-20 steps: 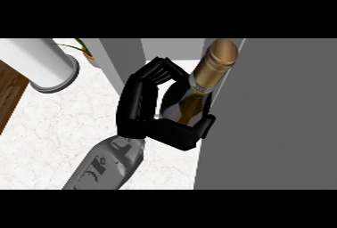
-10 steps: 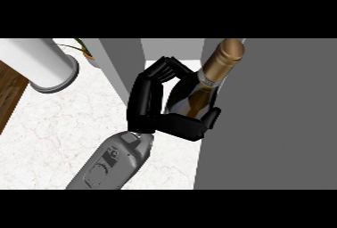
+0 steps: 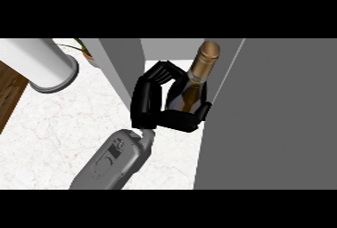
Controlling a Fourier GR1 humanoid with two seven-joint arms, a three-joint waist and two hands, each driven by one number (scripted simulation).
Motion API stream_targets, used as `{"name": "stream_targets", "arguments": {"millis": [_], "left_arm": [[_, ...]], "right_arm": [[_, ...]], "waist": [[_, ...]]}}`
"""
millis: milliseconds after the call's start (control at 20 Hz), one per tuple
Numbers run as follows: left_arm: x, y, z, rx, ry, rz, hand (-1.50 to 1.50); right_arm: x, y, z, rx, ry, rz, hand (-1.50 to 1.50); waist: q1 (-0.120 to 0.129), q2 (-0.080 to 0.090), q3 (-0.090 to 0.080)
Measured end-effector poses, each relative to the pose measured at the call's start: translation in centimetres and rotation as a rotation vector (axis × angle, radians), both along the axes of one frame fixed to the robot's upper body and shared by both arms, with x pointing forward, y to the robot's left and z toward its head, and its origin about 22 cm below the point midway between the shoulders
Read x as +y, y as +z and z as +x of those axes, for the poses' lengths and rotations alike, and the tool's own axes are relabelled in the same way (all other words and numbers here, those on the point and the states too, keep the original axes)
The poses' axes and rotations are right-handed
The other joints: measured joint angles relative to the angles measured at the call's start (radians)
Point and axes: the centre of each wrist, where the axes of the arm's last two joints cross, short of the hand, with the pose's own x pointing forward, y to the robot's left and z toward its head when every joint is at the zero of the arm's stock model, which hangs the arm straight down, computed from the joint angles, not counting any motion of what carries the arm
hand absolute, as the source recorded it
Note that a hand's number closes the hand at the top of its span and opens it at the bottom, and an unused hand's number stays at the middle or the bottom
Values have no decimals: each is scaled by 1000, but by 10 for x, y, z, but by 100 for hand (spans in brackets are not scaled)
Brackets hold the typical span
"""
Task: Pick up the wine, place it into the cabinet and close the cabinet
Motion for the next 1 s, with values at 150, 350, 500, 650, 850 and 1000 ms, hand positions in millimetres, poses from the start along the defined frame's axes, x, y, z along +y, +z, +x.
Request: {"name": "stream_targets", "arguments": {"millis": [150, 350, 500, 650, 850, 1000], "left_arm": [[-1, -15, 1, -1, 13, 31, 150], [4, -33, 1, -13, 38, 88, 150], [7, -41, 8, -22, 57, 118, 150], [11, -50, 15, -30, 73, 127, 150], [11, -59, 22, -36, 106, 126, 150], [18, -58, 30, -33, 117, 116, 150]], "right_arm": [[2, 0, 0, 4, 7, 3, -150], [2, 0, 1, -5, 8, 9, -150], [-1, 0, 1, -7, -3, 0, -150], [0, 0, 0, -6, 1, -1, -150], [2, -1, 1, -7, 15, 3, -150], [3, -3, 0, -3, 20, 11, -150]], "waist": [[1, 0, 0], [5, -1, 0], [4, 0, 0], [2, 0, 0], [0, 1, 0], [2, 0, 0]]}}
